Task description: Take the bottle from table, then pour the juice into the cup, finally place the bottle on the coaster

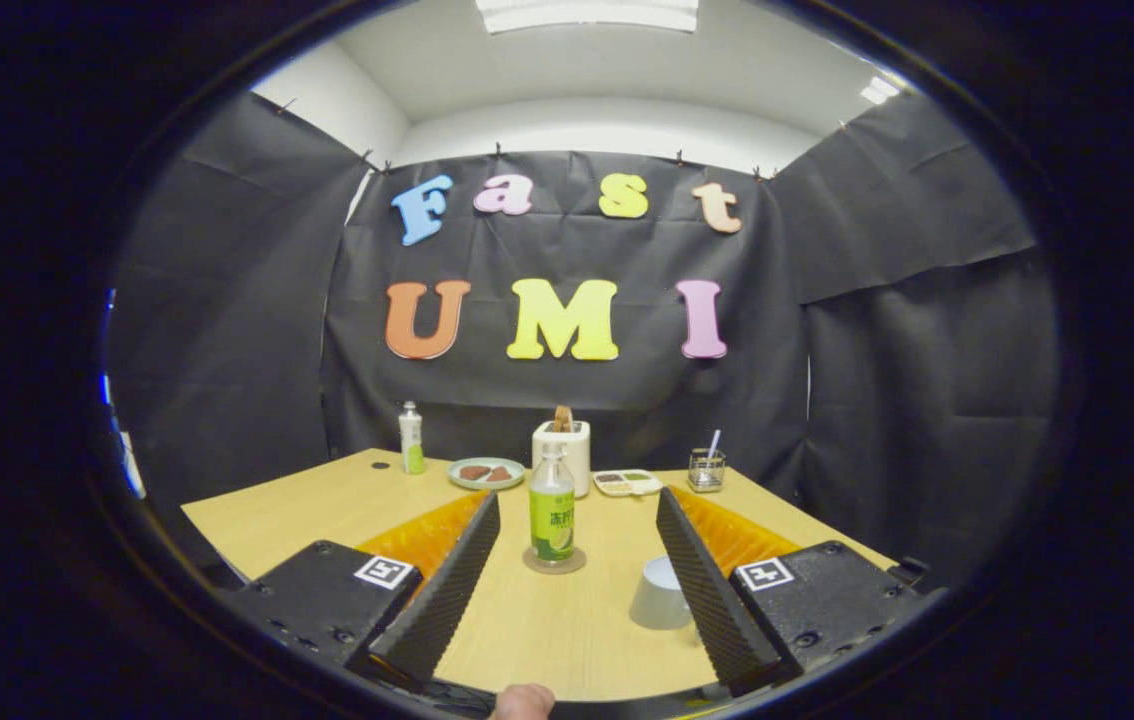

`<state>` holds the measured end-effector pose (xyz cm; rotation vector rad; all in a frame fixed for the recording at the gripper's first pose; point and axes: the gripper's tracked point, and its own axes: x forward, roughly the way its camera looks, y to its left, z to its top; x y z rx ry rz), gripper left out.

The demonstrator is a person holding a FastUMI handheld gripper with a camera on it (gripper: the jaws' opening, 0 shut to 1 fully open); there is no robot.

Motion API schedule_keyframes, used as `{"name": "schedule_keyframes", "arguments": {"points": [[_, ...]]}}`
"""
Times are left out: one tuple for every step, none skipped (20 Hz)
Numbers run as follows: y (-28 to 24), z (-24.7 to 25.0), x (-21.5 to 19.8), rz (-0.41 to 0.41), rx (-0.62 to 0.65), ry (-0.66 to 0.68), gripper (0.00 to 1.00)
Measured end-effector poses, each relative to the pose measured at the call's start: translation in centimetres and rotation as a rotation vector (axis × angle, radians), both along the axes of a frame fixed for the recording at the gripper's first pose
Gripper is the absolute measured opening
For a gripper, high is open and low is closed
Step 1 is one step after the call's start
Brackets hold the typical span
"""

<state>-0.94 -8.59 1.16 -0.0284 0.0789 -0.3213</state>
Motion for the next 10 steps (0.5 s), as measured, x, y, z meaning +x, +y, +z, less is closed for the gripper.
{"name": "schedule_keyframes", "arguments": {"points": [[-0.2, -0.2, -0.2, -0.002, 0.009, 0.000, 1.00], [-0.3, -0.4, -0.4, -0.005, 0.013, 0.001, 1.00], [-0.6, -0.6, -0.6, -0.010, 0.017, 0.006, 1.00], [-0.6, -0.7, -0.8, -0.012, 0.018, 0.008, 1.00], [-0.6, -0.9, -0.9, -0.013, 0.018, 0.013, 1.00], [-0.7, -0.9, -1.1, -0.017, 0.016, 0.017, 1.00], [-0.9, -1.0, -1.2, -0.017, 0.016, 0.015, 1.00], [-1.0, -0.9, -1.2, -0.021, 0.018, 0.011, 1.00], [-1.3, -0.9, -1.3, -0.028, 0.023, 0.008, 1.00], [-1.3, -0.8, -1.4, -0.030, 0.025, 0.001, 1.00]]}}
